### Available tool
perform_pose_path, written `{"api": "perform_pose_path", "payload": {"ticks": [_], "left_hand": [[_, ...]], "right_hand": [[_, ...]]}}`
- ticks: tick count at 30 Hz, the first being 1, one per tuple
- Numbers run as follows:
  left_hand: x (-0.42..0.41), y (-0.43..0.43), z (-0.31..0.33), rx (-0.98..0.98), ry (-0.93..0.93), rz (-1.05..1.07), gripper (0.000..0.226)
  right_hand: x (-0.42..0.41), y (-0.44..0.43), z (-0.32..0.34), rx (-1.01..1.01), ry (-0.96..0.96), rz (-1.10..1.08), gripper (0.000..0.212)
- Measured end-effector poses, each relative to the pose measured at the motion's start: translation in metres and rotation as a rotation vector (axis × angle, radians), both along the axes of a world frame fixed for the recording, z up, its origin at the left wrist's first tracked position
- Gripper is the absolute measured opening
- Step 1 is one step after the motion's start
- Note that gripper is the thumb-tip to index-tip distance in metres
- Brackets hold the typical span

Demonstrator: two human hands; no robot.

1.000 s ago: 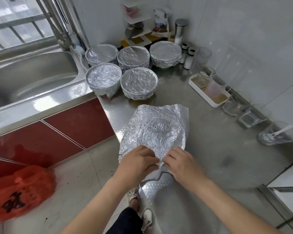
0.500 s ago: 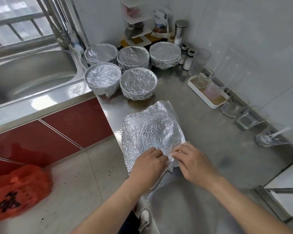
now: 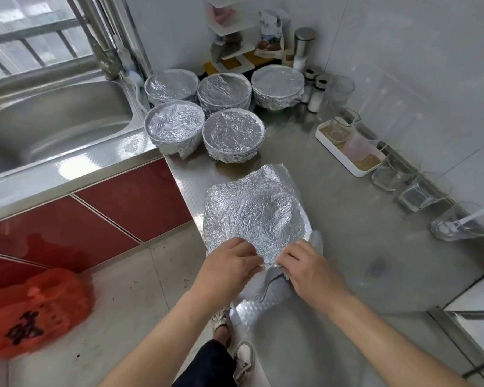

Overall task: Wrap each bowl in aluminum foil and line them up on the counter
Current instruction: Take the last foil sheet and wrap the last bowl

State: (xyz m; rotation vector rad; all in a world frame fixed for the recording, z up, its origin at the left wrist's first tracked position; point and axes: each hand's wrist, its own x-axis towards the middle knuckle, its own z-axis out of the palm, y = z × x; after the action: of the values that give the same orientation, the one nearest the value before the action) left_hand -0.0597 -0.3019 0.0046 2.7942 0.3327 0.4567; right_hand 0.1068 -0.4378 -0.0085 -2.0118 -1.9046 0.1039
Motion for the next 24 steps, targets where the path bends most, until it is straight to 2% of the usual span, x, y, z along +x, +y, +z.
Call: {"api": "perform_pose_path", "payload": {"ticks": [2, 4, 7, 9, 12, 15, 21, 24], "left_hand": [[0.003, -0.001, -0.006, 0.065, 0.050, -0.049, 0.006], [0.009, -0.008, -0.014, 0.095, 0.159, -0.064, 0.020], [0.024, -0.025, -0.015, 0.103, 0.214, -0.025, 0.022], [0.032, -0.033, -0.010, 0.067, 0.174, 0.025, 0.024], [0.028, -0.036, -0.002, -0.076, 0.017, 0.118, 0.029], [0.010, -0.027, 0.003, -0.200, -0.041, 0.146, 0.024], [-0.010, -0.005, 0.003, -0.103, 0.069, 0.063, 0.030], [-0.007, -0.003, 0.005, -0.036, 0.060, 0.013, 0.014]], "right_hand": [[0.004, -0.002, -0.001, 0.005, -0.030, -0.007, 0.023], [0.011, -0.003, 0.002, 0.010, -0.045, 0.015, 0.029], [0.025, -0.002, 0.012, 0.020, -0.069, 0.042, 0.034], [0.031, -0.002, 0.022, 0.003, -0.052, -0.004, 0.034], [0.025, -0.006, 0.034, -0.053, -0.014, -0.051, 0.040], [0.009, -0.007, 0.034, -0.028, 0.058, -0.049, 0.029], [-0.013, 0.002, 0.018, -0.051, -0.038, -0.048, 0.018], [-0.017, 0.007, 0.014, -0.038, -0.121, -0.054, 0.022]]}}
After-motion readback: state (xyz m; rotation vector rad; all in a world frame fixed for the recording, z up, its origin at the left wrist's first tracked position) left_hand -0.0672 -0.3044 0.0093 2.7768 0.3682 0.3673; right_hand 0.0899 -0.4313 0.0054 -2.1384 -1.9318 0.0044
